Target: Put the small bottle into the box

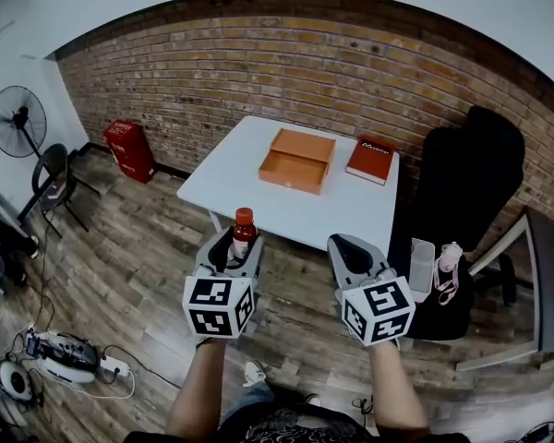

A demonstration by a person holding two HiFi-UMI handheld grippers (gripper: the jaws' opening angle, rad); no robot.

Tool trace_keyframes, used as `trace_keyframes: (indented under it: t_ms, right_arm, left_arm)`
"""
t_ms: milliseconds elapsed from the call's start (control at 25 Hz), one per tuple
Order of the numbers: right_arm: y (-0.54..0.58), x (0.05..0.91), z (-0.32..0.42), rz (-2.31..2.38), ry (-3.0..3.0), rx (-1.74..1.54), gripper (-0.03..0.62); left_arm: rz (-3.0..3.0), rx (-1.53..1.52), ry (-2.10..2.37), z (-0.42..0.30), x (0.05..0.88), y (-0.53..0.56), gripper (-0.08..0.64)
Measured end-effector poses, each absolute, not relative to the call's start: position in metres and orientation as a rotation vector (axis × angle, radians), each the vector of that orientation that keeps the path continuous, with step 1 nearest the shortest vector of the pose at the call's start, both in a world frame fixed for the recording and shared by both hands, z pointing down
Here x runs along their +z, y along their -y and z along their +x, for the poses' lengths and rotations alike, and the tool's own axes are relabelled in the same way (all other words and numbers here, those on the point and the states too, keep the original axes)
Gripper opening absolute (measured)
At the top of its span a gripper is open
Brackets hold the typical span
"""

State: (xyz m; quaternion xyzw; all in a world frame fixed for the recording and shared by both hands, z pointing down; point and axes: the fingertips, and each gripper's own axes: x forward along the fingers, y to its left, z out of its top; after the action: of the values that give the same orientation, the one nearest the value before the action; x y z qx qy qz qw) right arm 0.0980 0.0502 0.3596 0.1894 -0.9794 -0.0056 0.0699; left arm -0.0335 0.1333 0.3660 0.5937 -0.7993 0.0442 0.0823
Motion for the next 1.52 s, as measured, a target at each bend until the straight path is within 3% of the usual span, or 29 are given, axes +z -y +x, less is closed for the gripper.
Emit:
trace_keyframes:
  t_ms: [840, 1520]
  right_arm:
    - [-0.022, 0.361, -0.028, 0.719, 2.886, 0.01, 0.021]
    - [0.021, 0.366, -0.041, 0.876, 2.839, 0.019, 0.02]
  left_arm:
    - [1.906, 0.145, 2.24, -0.16, 0.375, -0.088, 0.219]
    - [2.012, 0.137, 2.134, -0.184, 0.385, -0.033, 0.219]
